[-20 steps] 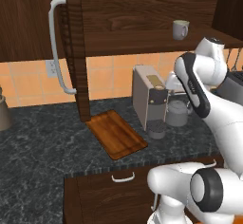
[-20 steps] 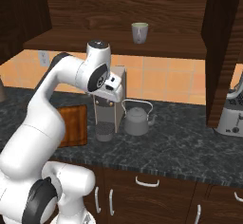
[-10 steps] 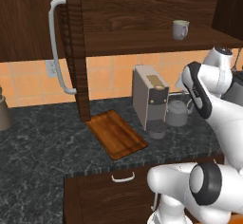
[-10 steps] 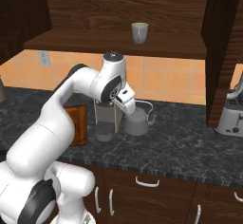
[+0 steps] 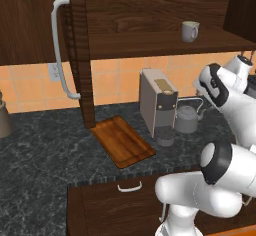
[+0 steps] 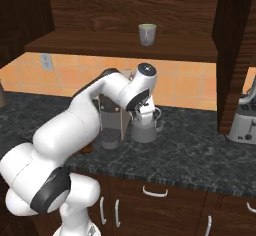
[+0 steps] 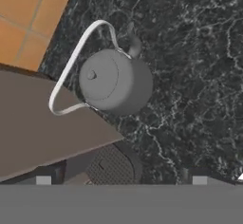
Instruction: Pick the kettle from the counter and place it on the tray. Then pick the mug from the cabinet and place it on the tray. Then close the cabinet doors.
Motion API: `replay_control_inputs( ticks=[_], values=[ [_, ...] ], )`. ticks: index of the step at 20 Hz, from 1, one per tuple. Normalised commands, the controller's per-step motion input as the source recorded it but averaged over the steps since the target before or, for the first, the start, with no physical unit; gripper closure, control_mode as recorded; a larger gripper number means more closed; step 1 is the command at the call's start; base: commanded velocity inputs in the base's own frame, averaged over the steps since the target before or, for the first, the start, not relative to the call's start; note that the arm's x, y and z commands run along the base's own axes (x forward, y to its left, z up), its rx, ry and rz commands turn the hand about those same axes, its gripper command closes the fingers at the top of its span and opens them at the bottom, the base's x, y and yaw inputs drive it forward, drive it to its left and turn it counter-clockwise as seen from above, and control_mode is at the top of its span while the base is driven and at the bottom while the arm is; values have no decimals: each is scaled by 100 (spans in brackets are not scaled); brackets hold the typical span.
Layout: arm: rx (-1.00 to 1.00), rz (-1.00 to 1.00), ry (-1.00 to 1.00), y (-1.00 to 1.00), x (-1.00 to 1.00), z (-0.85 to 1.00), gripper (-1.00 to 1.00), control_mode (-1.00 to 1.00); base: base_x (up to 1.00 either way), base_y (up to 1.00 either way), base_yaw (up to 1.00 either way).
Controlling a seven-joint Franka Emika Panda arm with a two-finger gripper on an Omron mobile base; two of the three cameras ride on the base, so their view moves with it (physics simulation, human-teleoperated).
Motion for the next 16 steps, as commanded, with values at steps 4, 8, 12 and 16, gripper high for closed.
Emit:
replay_control_inputs(
  ticks=[4, 8, 12, 16],
  values=[
    [22, -27, 0, -21, 62, -13, -100, -100, 0, 0, 0],
    [5, -22, 0, -27, 52, -12, -100, -100, 0, 0, 0],
    [3, -18, 4, -20, 50, -14, -100, -100, 0, 0, 0],
    [16, -11, 0, -17, 28, -26, -100, -100, 0, 0, 0]
  ],
)
